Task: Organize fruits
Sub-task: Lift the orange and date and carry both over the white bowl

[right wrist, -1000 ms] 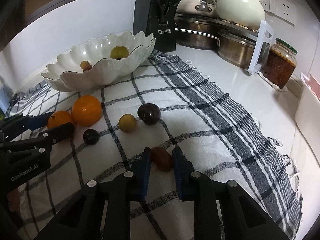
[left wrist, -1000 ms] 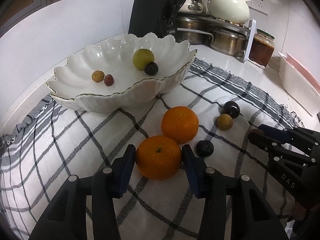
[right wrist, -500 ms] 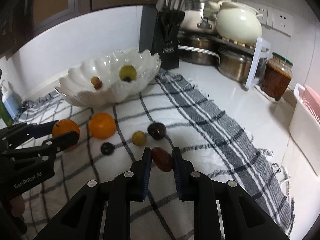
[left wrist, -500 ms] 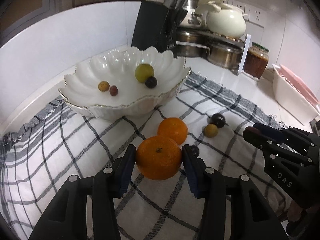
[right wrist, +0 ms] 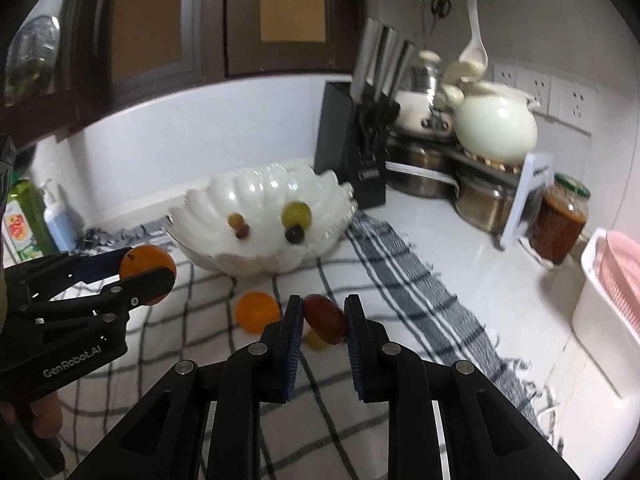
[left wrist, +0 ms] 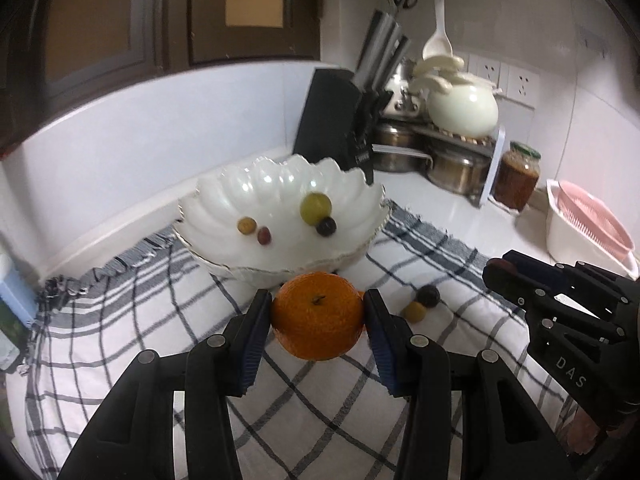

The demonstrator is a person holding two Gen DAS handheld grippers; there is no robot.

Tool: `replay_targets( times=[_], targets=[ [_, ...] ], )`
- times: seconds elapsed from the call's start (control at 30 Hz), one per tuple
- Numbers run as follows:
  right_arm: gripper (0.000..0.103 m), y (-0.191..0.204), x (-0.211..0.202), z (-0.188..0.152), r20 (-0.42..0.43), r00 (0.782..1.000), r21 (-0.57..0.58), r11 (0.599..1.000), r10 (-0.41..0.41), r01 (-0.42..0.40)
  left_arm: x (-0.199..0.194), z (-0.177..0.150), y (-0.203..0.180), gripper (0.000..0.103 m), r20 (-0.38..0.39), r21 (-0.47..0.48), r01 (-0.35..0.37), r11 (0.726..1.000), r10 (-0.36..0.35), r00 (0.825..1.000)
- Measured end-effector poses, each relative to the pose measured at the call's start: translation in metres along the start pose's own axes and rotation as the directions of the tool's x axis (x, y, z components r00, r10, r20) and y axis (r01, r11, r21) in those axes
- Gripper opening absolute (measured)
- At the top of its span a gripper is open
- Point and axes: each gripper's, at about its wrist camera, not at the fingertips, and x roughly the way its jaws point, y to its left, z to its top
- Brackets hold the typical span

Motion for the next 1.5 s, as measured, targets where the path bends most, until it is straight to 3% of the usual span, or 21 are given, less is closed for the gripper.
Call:
replay_targets(
  times=[0.6,1.07,1.5],
  targets=[
    [0.022,0.012,-0.023,0.058,0.164,0.98,-0.121,0.988,0.112,-0.093,-0.042,0.033,0.008,0.046,0.143,-0.076,-0.124,0.989,0.134,0.981],
    [0.022,0.016,0.01,0.1,0.165,0.972,-0.147,0.978,0.17,-0.146,-0.023,0.073,0.021,0.046,0.142,-0.087,-0.14,0.986,0.151,0.978],
    [0.022,0.022,0.083,0.142,0.095,0.977,-0.163,0.971,0.191,-0.174,0.03,0.113,0.044,0.046,0.116,-0.083,-0.156,0.984,0.165,0.979]
  ],
)
